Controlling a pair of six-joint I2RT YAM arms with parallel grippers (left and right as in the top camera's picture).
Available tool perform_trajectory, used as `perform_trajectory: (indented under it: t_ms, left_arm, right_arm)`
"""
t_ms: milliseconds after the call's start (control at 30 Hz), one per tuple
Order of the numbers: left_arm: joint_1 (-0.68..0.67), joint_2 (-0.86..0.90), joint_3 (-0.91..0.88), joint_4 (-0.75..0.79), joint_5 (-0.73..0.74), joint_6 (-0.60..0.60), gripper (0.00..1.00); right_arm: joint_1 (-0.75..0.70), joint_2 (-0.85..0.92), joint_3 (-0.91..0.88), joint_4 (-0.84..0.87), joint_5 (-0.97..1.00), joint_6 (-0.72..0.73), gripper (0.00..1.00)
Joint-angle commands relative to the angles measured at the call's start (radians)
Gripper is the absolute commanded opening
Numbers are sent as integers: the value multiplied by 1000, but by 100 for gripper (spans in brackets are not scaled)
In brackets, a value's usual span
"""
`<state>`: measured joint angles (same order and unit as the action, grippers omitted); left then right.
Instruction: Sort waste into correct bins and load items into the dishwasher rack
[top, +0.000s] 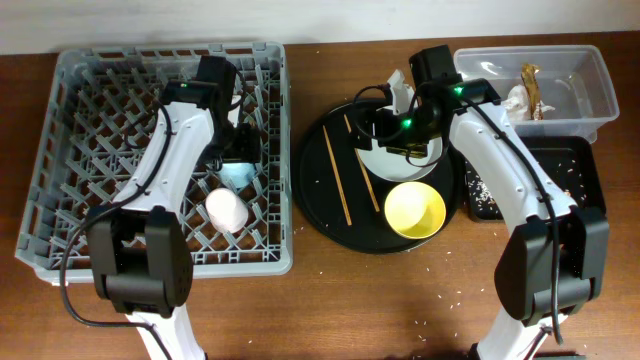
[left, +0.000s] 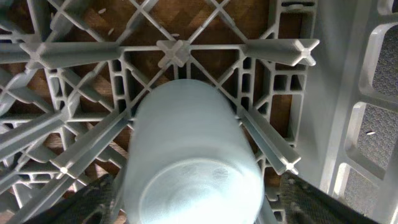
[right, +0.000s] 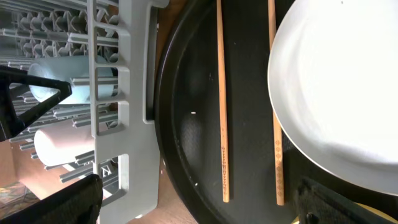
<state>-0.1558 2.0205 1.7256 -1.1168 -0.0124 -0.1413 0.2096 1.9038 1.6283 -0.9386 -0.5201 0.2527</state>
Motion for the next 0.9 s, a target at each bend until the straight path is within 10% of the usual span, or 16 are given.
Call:
perform_trajectory:
  t_ms: [0,300,567,767,867]
  left_arm:
    - [2,-8,56,-67,8,-3,86]
    - [-324,-17,269,-27,244,-5,79]
    - [-615,307,269,131,233,-56,68]
    - [-632,335,272,130,226,-56,1]
    - [-558,318,513,-130,108,-55,1]
  right_arm:
    - [6,0,-1,-15,5,-14,99]
    - [-475,-352,19,-259,60,-66,96]
    - [-504,-346,-2,-304,118,-74,96]
    - [-504,-346,-2,-315,134,-85,97]
    - [-504,-346,-2,-319,140,-85,98]
